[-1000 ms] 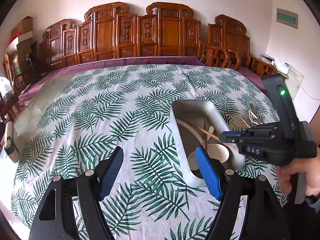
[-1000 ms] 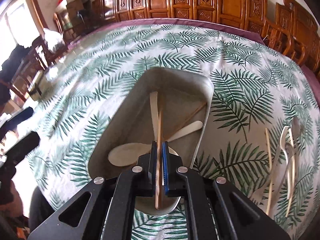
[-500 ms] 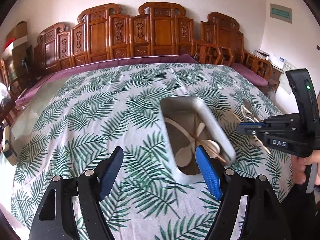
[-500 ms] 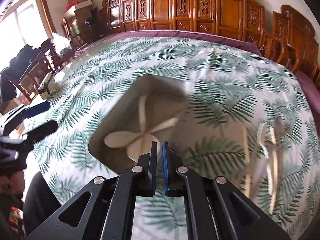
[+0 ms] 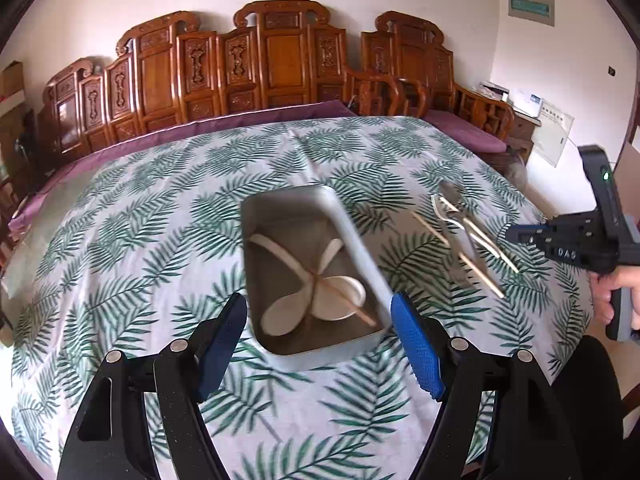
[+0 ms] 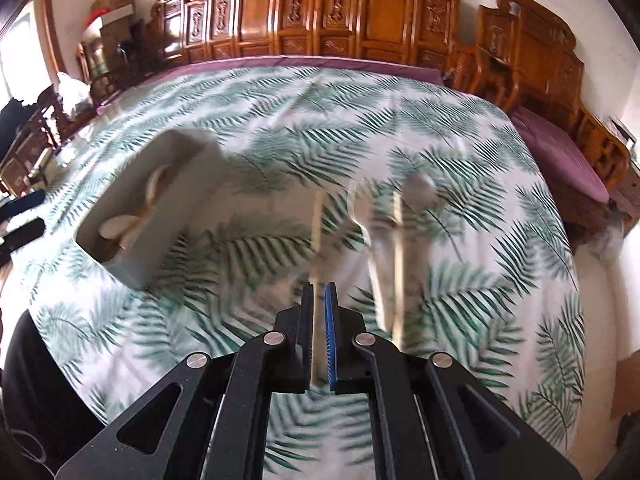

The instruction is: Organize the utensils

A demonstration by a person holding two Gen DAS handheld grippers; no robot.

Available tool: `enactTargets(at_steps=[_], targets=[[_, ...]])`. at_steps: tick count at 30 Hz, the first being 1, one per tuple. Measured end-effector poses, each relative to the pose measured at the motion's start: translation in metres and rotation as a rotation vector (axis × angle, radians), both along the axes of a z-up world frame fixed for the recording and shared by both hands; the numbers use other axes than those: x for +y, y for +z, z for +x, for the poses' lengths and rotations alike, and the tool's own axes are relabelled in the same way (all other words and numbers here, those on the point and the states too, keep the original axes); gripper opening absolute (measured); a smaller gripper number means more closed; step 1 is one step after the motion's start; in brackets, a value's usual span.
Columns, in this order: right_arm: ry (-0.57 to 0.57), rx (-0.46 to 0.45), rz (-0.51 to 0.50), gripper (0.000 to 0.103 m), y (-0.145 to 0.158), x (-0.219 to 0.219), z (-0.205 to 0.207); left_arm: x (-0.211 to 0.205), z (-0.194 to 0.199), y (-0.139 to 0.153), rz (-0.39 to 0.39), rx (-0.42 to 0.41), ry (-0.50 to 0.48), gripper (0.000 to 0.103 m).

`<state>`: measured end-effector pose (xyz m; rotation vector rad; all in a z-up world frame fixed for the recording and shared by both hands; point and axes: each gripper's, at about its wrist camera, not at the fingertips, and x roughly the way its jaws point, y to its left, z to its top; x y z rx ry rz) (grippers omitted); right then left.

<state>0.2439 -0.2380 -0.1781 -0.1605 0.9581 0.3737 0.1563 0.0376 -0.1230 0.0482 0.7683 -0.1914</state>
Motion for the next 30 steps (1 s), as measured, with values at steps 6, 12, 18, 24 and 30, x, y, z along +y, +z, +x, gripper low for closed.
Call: enactTargets(at_steps=[6, 12, 18, 24, 30], targets=[[-0.036, 0.024, 0.012, 0.011, -0.018, -0.027, -0.002, -0.029, 0.005, -0.003, -0.002, 0.010, -0.034, 0.071], [-0.030, 0.037, 0.026, 0.021, -0.027, -0.026, 0.001, -0.057, 0.010, -0.005, -0.005, 0.015, -0.069, 0.071], [-0.018, 0.068, 0.055, 0.021, -0.034, -0.017, 0.018, -0.075, 0.017, -0.008, -0.007, 0.036, -0.095, 0.071], [-0.024, 0.120, 0.078, 0.021, -0.045, -0.014, 0.044, -0.086, 0.031, -0.008, -0.006, 0.058, -0.105, 0.071], [-0.042, 0.170, 0.074, 0.021, -0.056, -0.015, 0.069, -0.097, 0.047, -0.007, 0.025, 0.064, -0.118, 0.071]])
